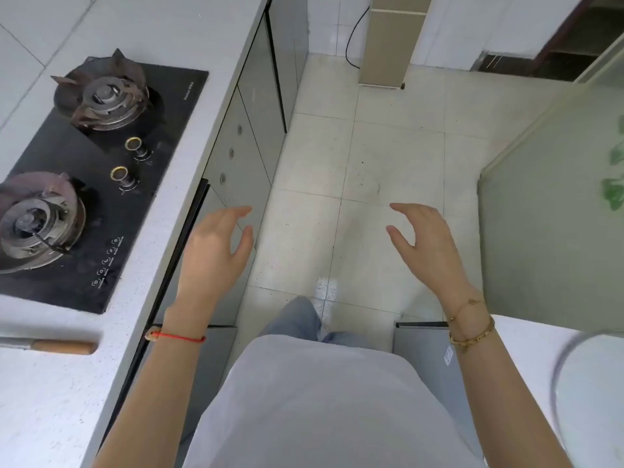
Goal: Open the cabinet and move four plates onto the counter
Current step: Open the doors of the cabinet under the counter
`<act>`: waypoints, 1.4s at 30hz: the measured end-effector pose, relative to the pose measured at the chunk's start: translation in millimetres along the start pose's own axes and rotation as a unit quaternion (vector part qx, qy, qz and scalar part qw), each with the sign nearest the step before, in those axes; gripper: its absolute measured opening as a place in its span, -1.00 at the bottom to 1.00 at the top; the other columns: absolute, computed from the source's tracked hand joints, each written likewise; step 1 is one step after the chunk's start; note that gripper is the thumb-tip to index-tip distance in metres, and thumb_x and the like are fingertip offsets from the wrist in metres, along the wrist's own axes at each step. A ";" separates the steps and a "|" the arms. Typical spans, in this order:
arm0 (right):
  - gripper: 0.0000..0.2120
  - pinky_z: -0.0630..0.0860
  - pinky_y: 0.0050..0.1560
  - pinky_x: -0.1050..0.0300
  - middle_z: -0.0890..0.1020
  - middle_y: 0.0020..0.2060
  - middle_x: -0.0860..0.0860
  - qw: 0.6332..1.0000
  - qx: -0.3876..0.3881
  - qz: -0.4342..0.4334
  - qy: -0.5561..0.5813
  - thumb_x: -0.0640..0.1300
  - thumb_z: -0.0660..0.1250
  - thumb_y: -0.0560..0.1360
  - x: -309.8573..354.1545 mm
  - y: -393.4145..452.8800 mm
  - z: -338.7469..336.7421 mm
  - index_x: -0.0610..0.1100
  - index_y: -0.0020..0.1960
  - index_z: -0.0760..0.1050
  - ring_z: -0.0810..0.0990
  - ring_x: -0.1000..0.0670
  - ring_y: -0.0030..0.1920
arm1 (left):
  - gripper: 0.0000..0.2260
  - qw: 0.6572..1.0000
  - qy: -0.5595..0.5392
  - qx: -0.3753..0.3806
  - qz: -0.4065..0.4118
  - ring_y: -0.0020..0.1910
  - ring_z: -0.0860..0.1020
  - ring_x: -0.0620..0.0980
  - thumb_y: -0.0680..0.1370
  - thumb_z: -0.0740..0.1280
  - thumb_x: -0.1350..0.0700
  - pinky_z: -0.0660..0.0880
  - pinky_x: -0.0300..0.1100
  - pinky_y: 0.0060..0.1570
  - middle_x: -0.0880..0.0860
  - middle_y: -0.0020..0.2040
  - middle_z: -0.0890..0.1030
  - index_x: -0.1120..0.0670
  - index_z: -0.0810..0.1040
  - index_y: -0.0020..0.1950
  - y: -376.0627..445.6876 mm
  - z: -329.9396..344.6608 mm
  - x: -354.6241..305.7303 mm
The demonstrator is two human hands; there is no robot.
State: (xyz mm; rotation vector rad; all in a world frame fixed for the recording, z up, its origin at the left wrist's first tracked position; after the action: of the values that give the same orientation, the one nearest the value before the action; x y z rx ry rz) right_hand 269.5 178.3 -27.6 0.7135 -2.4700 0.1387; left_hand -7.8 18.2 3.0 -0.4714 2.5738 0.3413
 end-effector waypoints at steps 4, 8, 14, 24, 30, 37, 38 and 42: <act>-0.64 0.28 0.37 0.07 0.55 0.25 -0.03 1.000 -0.004 0.017 0.003 -0.08 0.27 0.58 -9.6 16.9 -1.5 -0.12 0.35 0.44 0.43 -0.05 0.31 | -0.73 1.000 0.010 0.004 -0.016 0.16 0.55 0.07 0.59 0.28 0.18 0.38 -0.25 0.15 0.13 0.17 0.61 0.18 0.52 0.29 21.6 4.8 -0.6; -0.65 0.27 0.36 0.11 0.56 0.24 -0.03 1.000 -0.008 0.025 0.001 -0.07 0.28 0.58 -21.4 55.2 4.1 -0.12 0.35 0.45 0.44 -0.05 0.30 | -0.74 1.000 0.018 -0.003 -0.019 0.14 0.57 0.06 0.59 0.28 0.18 0.38 -0.27 0.13 0.12 0.16 0.62 0.17 0.54 0.27 61.8 14.6 10.6; -0.65 0.24 0.33 0.17 0.56 0.23 -0.02 0.999 -0.006 0.041 0.003 -0.07 0.27 0.58 -35.4 151.1 15.0 -0.11 0.34 0.45 0.43 -0.04 0.30 | -0.73 1.000 0.023 -0.002 -0.014 0.13 0.57 0.08 0.58 0.30 0.20 0.38 -0.25 0.15 0.13 0.15 0.62 0.19 0.54 0.27 160.1 34.7 30.8; -0.65 0.32 0.34 0.08 0.56 0.23 0.01 0.998 -0.033 0.058 0.011 -0.05 0.28 0.58 -44.0 353.2 -0.1 -0.08 0.34 0.45 0.44 -0.02 0.29 | -0.73 1.000 0.013 0.010 0.006 0.14 0.54 -0.01 0.61 0.25 0.11 0.31 -0.35 0.15 0.05 0.18 0.61 0.09 0.52 0.30 381.4 50.3 52.2; -0.66 0.36 0.33 0.04 0.57 0.22 0.01 0.995 -0.055 0.084 0.004 -0.05 0.29 0.57 -73.5 441.8 -11.6 -0.07 0.33 0.46 0.46 -0.03 0.28 | -0.73 0.999 0.007 0.049 0.017 0.18 0.53 -0.01 0.61 0.23 0.09 0.35 -0.26 0.18 0.00 0.22 0.59 0.04 0.51 0.31 489.7 77.4 51.6; -0.66 0.28 0.30 0.16 0.57 0.22 0.00 0.994 -0.042 0.099 0.008 -0.06 0.29 0.57 -136.8 562.1 -17.7 -0.08 0.32 0.47 0.46 -0.03 0.27 | -0.74 0.999 0.005 0.052 0.016 0.17 0.54 0.04 0.60 0.26 0.13 0.37 -0.21 0.18 0.04 0.20 0.60 0.09 0.53 0.29 615.7 128.0 34.8; -0.67 0.27 0.30 0.18 0.57 0.22 0.00 0.995 -0.038 0.097 0.009 -0.06 0.30 0.57 -146.7 582.9 -22.0 -0.08 0.32 0.47 0.46 -0.03 0.27 | -0.74 0.999 0.002 0.050 0.011 0.16 0.54 0.03 0.60 0.26 0.13 0.38 -0.21 0.18 0.04 0.19 0.60 0.09 0.53 0.28 634.7 135.8 29.7; -0.68 0.33 0.30 0.12 0.58 0.19 0.00 0.998 -0.022 0.063 0.008 -0.08 0.32 0.56 -183.7 679.4 -48.5 -0.09 0.30 0.49 0.47 -0.04 0.26 | -0.73 0.999 -0.017 0.026 -0.033 0.13 0.56 0.04 0.60 0.26 0.14 0.40 -0.20 0.12 0.05 0.18 0.60 0.08 0.53 0.29 712.8 163.7 10.8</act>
State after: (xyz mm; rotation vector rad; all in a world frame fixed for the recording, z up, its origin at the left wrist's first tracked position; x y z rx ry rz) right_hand 69.5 854.4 -50.3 0.5355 -2.4958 0.1367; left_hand -224.2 715.9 -33.5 -0.5269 2.5211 0.2560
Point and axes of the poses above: each hand's wrist, its own y-axis towards the middle knuckle, its own z-axis out of the palm, x = y × z, the point moved 2 cm from there along y, towards the middle knuckle
